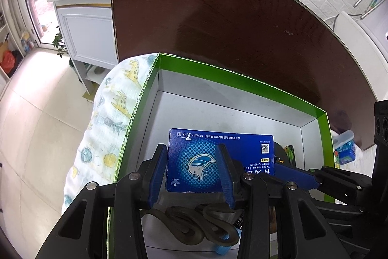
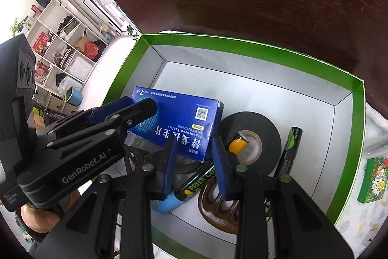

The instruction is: Organize rigid objects

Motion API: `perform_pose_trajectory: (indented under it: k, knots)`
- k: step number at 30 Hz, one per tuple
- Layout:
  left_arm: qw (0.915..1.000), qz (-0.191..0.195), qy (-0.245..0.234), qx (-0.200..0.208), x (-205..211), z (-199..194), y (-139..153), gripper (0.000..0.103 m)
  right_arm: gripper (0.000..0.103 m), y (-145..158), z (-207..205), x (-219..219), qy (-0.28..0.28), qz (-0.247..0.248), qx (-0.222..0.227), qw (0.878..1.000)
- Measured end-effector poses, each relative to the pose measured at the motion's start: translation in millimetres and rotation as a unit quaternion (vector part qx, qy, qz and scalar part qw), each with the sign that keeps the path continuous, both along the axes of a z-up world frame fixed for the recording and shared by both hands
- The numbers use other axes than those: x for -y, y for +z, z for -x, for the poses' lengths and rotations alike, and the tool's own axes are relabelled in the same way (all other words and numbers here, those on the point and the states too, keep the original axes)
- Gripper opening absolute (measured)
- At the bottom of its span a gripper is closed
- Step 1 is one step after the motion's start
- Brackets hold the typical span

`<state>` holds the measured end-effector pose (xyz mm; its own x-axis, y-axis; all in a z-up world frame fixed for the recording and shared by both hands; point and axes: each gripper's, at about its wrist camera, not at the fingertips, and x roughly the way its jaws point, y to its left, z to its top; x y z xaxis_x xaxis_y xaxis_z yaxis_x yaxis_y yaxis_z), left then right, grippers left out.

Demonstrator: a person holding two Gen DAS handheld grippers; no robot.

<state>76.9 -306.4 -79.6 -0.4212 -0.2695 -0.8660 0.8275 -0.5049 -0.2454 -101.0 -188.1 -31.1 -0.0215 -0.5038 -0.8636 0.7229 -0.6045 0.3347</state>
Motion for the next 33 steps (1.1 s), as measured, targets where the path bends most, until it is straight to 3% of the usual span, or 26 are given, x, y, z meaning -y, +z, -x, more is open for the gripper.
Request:
perform_pose_trajectory:
  k: [7, 16, 23, 33]
  knots:
    - [0.9995, -0.021, 0.022, 0.000, 2, -5, -6, 0.045, 0.030, -2, 2, -3, 0.003, 0.014, 0.016, 1.000]
    - [0.9999, 0.005, 0.015, 0.001, -14, -1, 13, 0.045, 0.030, 14, -4, -17, 0.001, 0.029, 0.002, 1.000]
    - [0.9992, 0.026, -0.028, -0.013, -50, 29, 42, 0.045, 0.030, 38, -3, -56, -0.017, 0.046, -0.020, 0.999]
    - [0.9914, 0.040, -0.121, -0.029, -123, 107, 70, 0.045, 0.030, 66, 19, -164, -0.100, 0.061, -0.052, 0.992]
